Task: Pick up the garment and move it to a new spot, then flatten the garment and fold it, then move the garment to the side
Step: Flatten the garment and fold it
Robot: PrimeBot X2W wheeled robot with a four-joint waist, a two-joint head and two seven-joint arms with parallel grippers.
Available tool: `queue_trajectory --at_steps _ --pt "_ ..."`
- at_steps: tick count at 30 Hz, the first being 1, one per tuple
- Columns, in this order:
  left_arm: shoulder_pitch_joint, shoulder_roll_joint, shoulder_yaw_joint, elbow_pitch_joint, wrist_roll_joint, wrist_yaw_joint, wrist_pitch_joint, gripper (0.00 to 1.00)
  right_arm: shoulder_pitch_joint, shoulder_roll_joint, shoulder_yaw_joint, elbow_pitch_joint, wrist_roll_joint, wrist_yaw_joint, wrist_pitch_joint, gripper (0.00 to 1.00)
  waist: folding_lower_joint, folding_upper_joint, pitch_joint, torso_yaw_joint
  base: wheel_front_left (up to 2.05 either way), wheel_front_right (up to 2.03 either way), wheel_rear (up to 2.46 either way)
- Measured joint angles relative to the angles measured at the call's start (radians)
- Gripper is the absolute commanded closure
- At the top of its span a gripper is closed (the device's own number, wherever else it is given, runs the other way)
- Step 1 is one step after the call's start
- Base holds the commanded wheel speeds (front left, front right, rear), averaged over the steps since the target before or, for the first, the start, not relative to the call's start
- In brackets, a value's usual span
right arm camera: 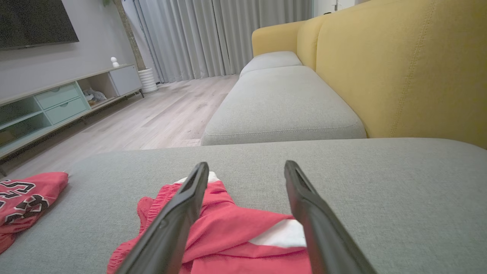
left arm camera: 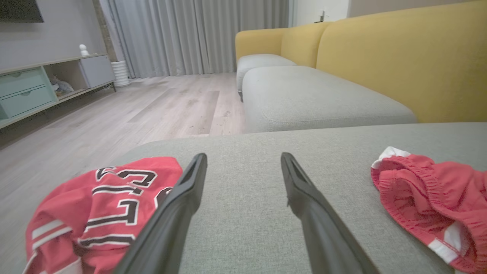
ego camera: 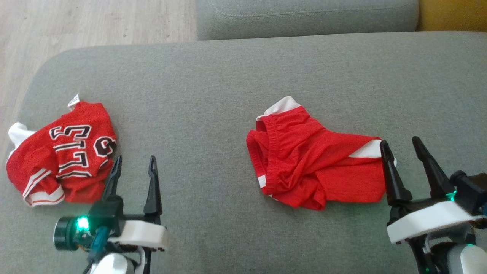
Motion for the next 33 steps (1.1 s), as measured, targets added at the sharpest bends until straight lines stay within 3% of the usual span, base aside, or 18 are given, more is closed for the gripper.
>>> queue_trajectory --at_steps 7,25,28,33 --pt "-0.018 0.021 -0.017 -0.047 0.017 0.012 0.088 0.00 0.011 0.000 0.000 -0.003 -0.002 0.000 0.003 0.00 0.0001 0.0000 0.004 -0.014 0.00 0.00 0.00" --pt "-0.008 0.036 -0.021 -0.078 0.004 0.025 0.113 0.00 0.011 0.004 -0.003 -0.002 0.000 0.000 0.002 0.00 0.0001 0.0000 0.014 -0.015 0.00 0.00 0.00" --pt "-0.019 0.035 -0.070 -0.090 0.005 -0.010 0.139 0.00 0.011 0.004 -0.005 -0.003 0.000 0.000 0.002 0.00 0.0000 0.0000 0.021 -0.015 0.00 0.00 0.00" --pt "-0.134 -0.038 -0.239 -0.060 -0.012 -0.151 0.237 0.00 0.006 0.004 -0.011 -0.003 0.001 0.000 0.001 0.00 0.0002 0.0000 0.053 -0.012 0.00 0.00 0.00"
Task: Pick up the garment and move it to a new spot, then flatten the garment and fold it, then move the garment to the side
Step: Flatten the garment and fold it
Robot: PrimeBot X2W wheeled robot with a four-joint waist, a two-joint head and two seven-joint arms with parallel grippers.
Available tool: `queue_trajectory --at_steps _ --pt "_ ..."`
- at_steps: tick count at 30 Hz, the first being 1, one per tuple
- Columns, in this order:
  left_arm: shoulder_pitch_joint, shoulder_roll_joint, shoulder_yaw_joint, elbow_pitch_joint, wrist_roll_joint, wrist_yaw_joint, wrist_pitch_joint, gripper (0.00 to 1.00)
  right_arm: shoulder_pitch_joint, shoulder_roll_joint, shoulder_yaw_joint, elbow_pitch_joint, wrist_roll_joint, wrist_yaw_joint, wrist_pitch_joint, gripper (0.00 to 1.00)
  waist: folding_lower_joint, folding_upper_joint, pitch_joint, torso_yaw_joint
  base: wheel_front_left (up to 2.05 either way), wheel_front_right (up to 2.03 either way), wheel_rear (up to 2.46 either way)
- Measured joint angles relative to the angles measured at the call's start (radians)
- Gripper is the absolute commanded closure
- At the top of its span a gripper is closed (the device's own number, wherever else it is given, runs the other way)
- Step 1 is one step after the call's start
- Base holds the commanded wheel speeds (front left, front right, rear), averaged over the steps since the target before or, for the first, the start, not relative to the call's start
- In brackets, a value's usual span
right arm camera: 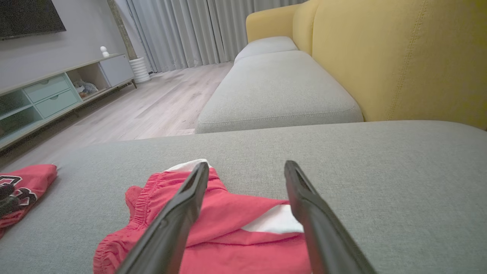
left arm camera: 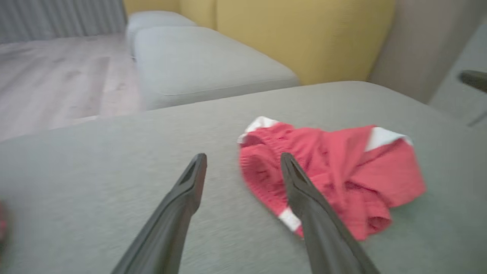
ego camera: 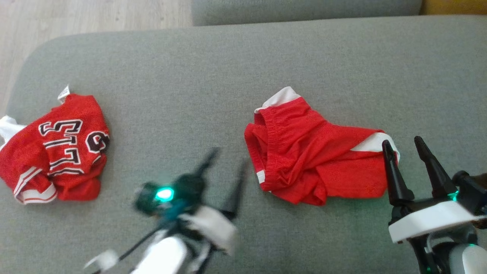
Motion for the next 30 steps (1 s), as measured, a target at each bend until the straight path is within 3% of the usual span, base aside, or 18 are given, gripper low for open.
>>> queue_trajectory --at_steps 7,16,23,24,25,30 --pt "-0.094 -0.118 -0.151 0.150 -0.072 -0.149 0.088 0.00 -0.018 0.000 0.015 0.014 0.012 0.000 -0.009 0.00 0.0000 0.0000 0.031 -0.028 0.00 0.00 0.00" --pt "-0.141 -0.131 -0.151 0.345 -0.070 -0.122 0.067 0.00 -0.032 0.000 0.012 0.028 0.020 0.000 -0.021 0.00 0.0001 0.0000 0.057 -0.072 0.00 0.00 0.00" --pt "-0.166 -0.142 -0.145 0.415 -0.091 -0.133 0.043 0.00 -0.041 0.000 0.015 0.034 0.026 0.000 -0.024 0.00 -0.0001 0.0000 0.066 -0.078 0.00 0.00 0.00" --pt "-0.167 -0.143 -0.147 0.420 -0.097 -0.142 0.043 0.31 -0.041 0.000 0.015 0.035 0.028 0.000 -0.024 0.00 0.0000 0.0000 0.067 -0.078 0.00 0.00 0.00" --pt "-0.170 -0.146 -0.153 0.421 -0.108 -0.158 0.032 1.00 -0.041 0.000 0.015 0.040 0.034 0.000 -0.025 0.00 0.0000 0.0000 0.067 -0.077 0.00 0.00 0.00" --pt "-0.192 -0.150 -0.174 0.388 -0.108 -0.175 0.014 1.00 -0.042 0.000 0.015 0.048 0.036 0.000 -0.025 0.00 0.0000 0.0000 0.061 -0.072 0.00 0.00 0.00"
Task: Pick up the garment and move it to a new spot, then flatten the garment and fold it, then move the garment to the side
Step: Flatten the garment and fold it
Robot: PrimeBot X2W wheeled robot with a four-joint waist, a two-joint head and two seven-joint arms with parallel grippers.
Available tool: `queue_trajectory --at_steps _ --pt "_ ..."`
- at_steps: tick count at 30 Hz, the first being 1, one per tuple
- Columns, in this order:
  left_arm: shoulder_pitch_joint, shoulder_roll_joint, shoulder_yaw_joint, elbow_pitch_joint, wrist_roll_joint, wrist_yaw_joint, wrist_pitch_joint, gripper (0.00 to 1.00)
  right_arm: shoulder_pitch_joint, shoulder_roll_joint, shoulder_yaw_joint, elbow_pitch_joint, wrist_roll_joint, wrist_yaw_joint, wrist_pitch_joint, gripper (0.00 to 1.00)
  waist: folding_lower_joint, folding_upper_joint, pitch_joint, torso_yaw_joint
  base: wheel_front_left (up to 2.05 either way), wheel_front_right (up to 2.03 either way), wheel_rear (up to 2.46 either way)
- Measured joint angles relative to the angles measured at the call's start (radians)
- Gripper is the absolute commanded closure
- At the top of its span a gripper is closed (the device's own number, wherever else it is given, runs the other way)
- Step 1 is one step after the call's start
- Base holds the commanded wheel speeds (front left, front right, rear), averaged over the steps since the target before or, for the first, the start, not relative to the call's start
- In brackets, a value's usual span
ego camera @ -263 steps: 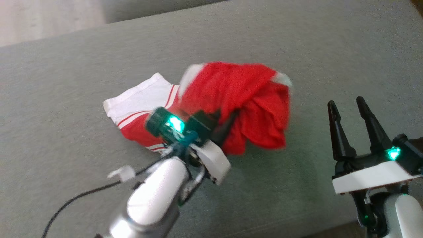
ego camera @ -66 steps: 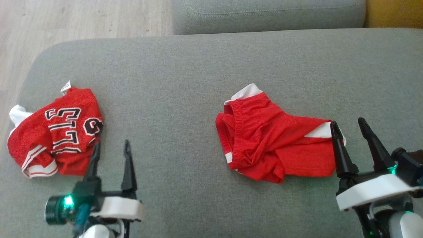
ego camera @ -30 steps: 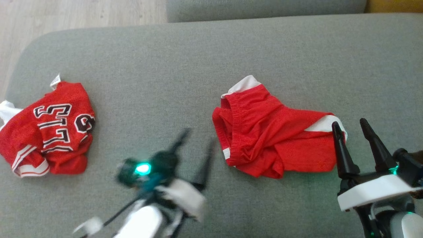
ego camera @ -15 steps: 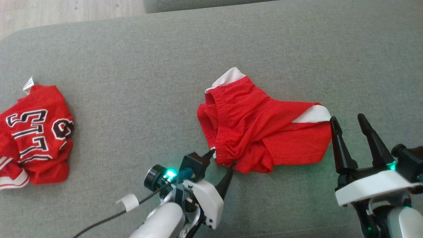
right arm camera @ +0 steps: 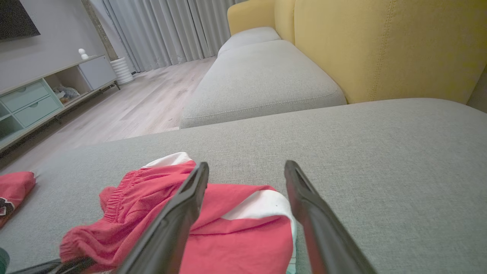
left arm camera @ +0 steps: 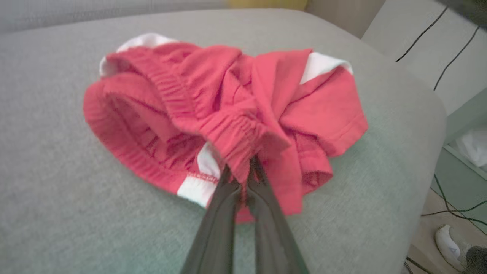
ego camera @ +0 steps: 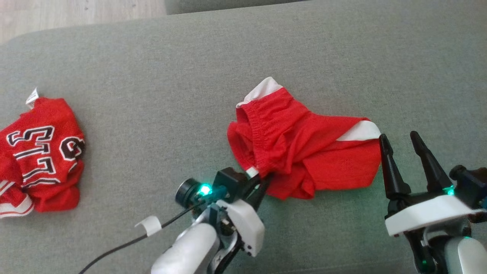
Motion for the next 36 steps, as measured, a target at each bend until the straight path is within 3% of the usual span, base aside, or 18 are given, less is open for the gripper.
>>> queue_trajectory --at_steps 9,16,22,28,36 --pt "-0.037 0.035 -0.099 -0.309 0.027 -0.063 0.089 1.00 0.002 0.003 -0.007 0.011 0.000 0.000 0.000 0.00 -0.0002 0.0000 -0.046 0.017 0.00 0.00 0.00" --pt "-0.104 0.033 -0.120 -0.483 0.009 -0.073 0.130 1.00 0.002 0.009 -0.010 0.019 0.000 0.000 0.000 0.00 -0.0001 0.0000 -0.061 0.008 0.00 0.00 0.00" --pt "-0.107 0.050 -0.032 -0.436 -0.007 0.021 0.145 1.00 0.002 0.019 -0.007 0.024 0.008 0.000 0.000 0.00 -0.0001 0.0000 -0.055 -0.022 0.00 0.00 0.00" --pt "-0.007 0.136 0.053 -0.395 -0.044 0.103 0.168 1.00 0.002 0.022 -0.028 0.025 0.008 0.000 -0.001 0.00 0.0001 0.0000 -0.033 -0.032 0.00 0.00 0.00" --pt "0.166 0.246 0.164 -0.350 -0.111 0.184 0.185 1.00 0.002 0.024 -0.033 0.025 0.008 0.000 0.001 0.00 0.0000 0.0000 -0.029 0.011 0.00 0.00 0.00"
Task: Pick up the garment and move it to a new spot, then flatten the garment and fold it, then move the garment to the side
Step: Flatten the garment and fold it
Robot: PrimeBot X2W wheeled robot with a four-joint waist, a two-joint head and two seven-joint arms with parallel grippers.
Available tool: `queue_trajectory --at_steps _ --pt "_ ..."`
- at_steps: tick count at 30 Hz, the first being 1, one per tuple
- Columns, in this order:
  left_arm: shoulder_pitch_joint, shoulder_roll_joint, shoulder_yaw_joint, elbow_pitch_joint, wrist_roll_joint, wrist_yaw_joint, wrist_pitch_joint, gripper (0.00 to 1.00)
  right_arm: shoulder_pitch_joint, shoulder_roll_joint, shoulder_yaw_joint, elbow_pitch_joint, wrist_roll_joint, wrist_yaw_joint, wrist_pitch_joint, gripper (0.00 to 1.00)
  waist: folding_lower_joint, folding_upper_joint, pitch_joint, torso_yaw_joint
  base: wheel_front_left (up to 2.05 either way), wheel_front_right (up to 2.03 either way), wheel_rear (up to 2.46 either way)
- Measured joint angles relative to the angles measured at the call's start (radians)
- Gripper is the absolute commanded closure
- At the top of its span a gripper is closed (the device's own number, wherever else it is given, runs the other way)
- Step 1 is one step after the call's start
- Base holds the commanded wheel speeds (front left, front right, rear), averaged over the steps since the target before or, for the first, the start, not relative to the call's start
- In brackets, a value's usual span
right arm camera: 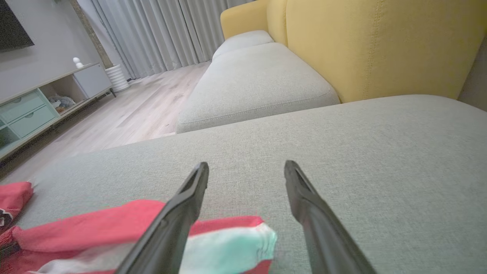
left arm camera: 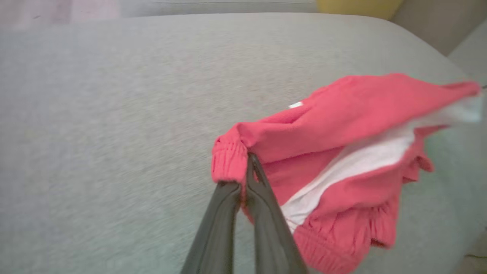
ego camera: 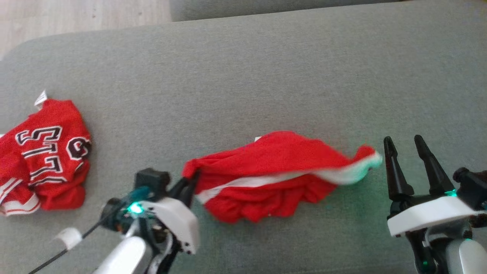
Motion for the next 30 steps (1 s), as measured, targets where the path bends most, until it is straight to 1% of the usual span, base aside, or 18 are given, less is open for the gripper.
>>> queue_trajectory --at_steps 3,5,7,8,9,10,13,16,20,22,24,25,30 --pt "0.018 0.011 0.035 0.028 -0.032 0.003 -0.021 1.00 0.000 0.000 0.001 -0.004 0.000 0.000 0.001 0.00 0.0000 0.0000 -0.001 0.017 0.00 0.00 0.00" --pt "0.021 0.009 0.037 0.046 -0.047 -0.001 -0.026 1.00 0.000 0.000 0.003 -0.007 0.000 0.000 0.002 0.00 0.0000 0.0000 -0.002 0.025 0.00 0.00 0.00" --pt "0.024 0.000 0.035 0.063 -0.058 -0.015 -0.035 1.00 0.000 -0.001 0.003 -0.008 0.000 0.000 0.005 0.00 0.0000 0.0000 -0.002 0.029 0.00 0.00 0.00" --pt "0.024 -0.009 0.034 0.073 -0.063 -0.020 -0.039 0.94 0.000 -0.002 0.003 -0.008 0.000 0.000 0.005 0.00 0.0000 0.0000 -0.003 0.030 0.00 0.00 0.00" --pt "0.024 -0.018 0.033 0.083 -0.069 -0.025 -0.046 0.58 0.000 -0.002 0.003 -0.009 0.000 0.000 0.005 0.00 0.0000 0.0000 -0.004 0.031 0.00 0.00 0.00" --pt "0.024 -0.026 0.031 0.091 -0.069 -0.026 -0.055 0.00 0.000 -0.002 0.003 -0.009 0.000 0.000 0.009 0.00 0.0000 0.0000 -0.006 0.030 0.00 0.00 0.00" --pt "0.024 -0.050 0.043 0.108 -0.073 -0.021 -0.114 0.00 0.000 -0.003 0.004 -0.011 0.000 0.000 0.013 0.00 0.0000 0.0000 -0.012 0.028 0.00 0.00 0.00" --pt "0.028 -0.071 0.076 0.119 -0.073 0.013 -0.188 0.00 0.000 -0.004 0.003 -0.015 0.000 0.000 0.013 0.00 0.0000 0.0000 -0.020 0.024 0.00 0.00 0.00" --pt "0.037 -0.072 0.116 0.119 -0.047 0.061 -0.292 0.00 0.000 -0.004 0.003 -0.026 -0.001 0.000 0.013 0.00 -0.0001 0.0000 -0.028 0.022 0.00 0.00 0.00" --pt "0.041 -0.069 0.128 0.119 -0.022 0.084 -0.329 0.00 0.001 -0.005 0.001 -0.030 -0.002 0.000 0.013 0.00 0.0000 0.0000 -0.028 0.025 0.00 0.00 0.00" --pt "0.046 -0.053 0.134 0.119 0.026 0.113 -0.375 0.00 0.001 -0.007 0.001 -0.036 -0.008 0.000 0.013 0.00 0.0000 0.0000 -0.028 0.029 0.00 0.00 0.00" --pt "0.046 -0.053 0.134 0.119 0.026 0.113 -0.375 0.00 0.001 -0.007 0.001 -0.036 -0.008 0.000 0.013 0.00 0.0000 0.0000 -0.028 0.029 0.00 0.00 0.00" --pt "0.052 -0.010 0.144 0.109 0.136 0.196 -0.486 0.00 0.001 -0.013 0.000 -0.056 -0.020 0.000 0.015 0.00 0.0000 0.0000 -0.031 0.036 0.00 0.00 0.00"
